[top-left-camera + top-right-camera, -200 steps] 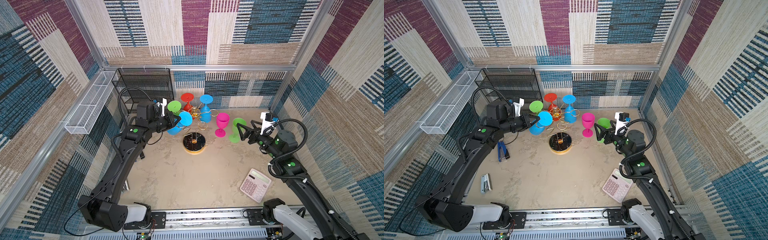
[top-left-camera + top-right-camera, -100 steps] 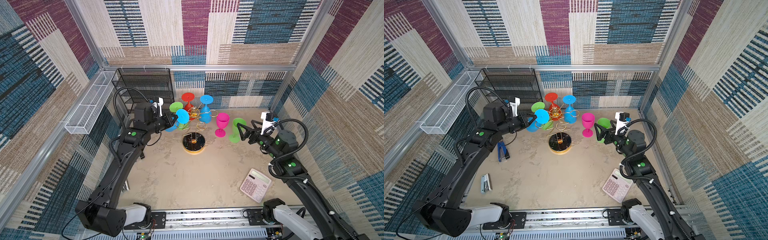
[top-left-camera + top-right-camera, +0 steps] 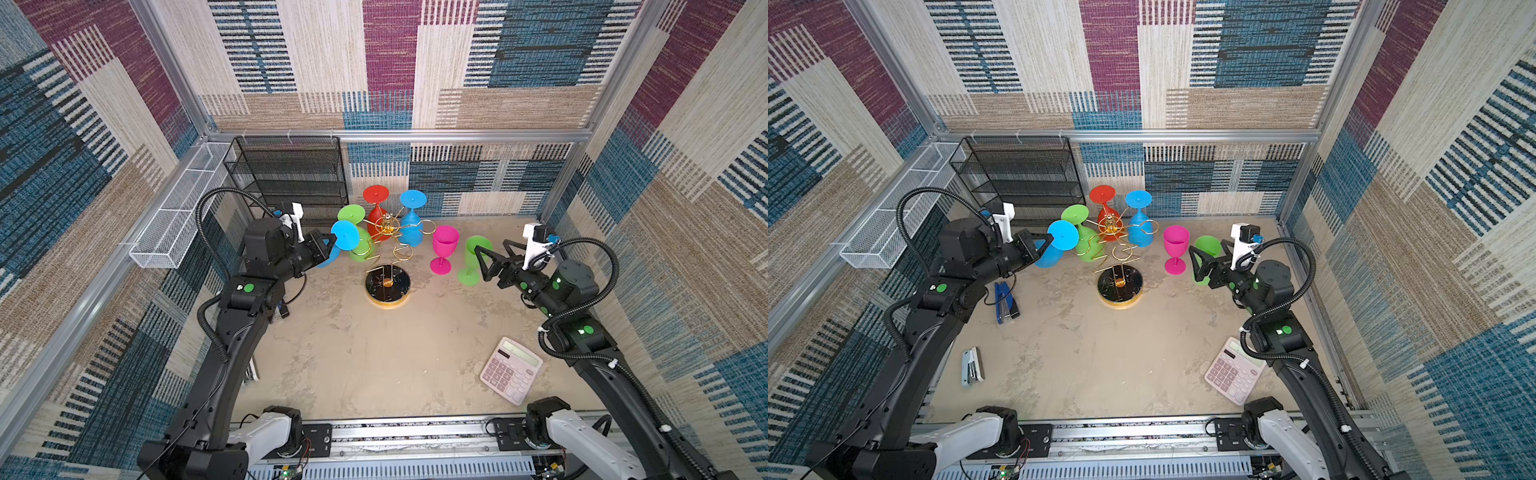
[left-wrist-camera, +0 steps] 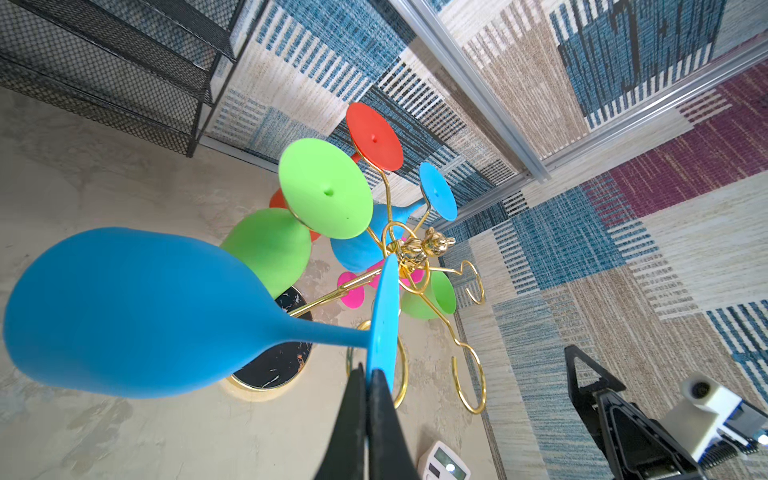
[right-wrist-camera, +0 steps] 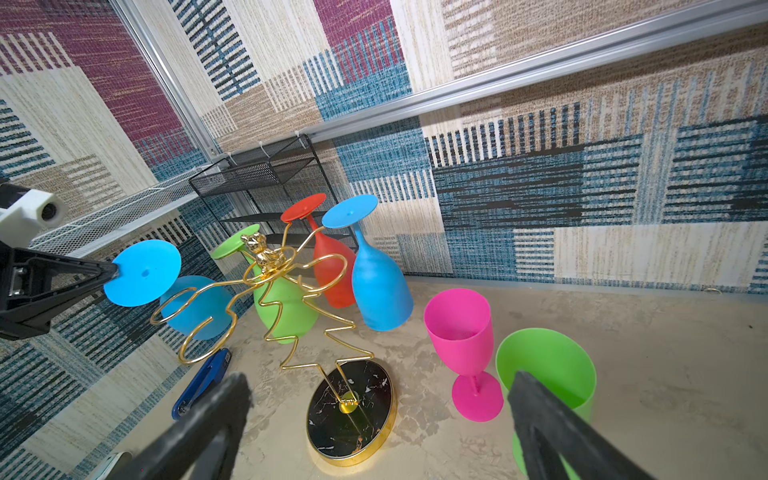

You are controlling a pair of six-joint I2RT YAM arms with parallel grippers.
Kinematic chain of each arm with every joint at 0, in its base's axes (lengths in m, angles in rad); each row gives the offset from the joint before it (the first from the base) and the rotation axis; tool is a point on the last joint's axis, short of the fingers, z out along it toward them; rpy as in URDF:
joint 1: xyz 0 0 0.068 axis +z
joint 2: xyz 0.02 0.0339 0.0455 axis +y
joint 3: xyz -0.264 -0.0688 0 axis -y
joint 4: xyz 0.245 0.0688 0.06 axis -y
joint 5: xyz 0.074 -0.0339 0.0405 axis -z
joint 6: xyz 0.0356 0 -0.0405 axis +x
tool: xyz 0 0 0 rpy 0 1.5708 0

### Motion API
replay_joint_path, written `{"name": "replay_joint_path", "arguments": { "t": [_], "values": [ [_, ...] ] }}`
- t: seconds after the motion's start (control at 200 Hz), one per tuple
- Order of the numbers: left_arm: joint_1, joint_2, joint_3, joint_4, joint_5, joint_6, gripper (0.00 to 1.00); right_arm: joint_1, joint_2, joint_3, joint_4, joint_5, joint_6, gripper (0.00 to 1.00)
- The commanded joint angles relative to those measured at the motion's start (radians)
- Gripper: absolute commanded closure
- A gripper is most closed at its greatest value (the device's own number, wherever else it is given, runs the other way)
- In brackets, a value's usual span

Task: Take the wine glass off the wine glass rack
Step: 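Lift the blue glass off the rack with left while right reaches toward it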

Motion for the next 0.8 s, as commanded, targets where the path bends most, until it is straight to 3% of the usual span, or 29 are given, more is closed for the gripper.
{"name": "replay_joint_path", "arguments": {
  "t": [0.0, 0.235, 0.381, 0.791],
  "values": [
    [0.039, -0.051, -0.024, -0.002, 0.035, -0.030, 1.00, 0.000, -0.002, 0.008, 0.007, -0.006, -0.011, 0.01],
    [0.135, -0.132, -0.107, -0.023, 0.289, -0.111, 1.00, 0.000, -0.001, 0.011, 0.012, -0.026, -0.022, 0.01],
    [0.156, -0.168, -0.113, -0.084, 0.398, -0.098, 1.00, 0.000, 0.008, 0.022, 0.008, -0.050, -0.046, 0.01],
    [0.163, -0.196, -0.105, -0.211, 0.719, -0.031, 1.00, 0.003, 0.027, 0.006, 0.065, -0.414, -0.189, 0.01]
  ]
}}
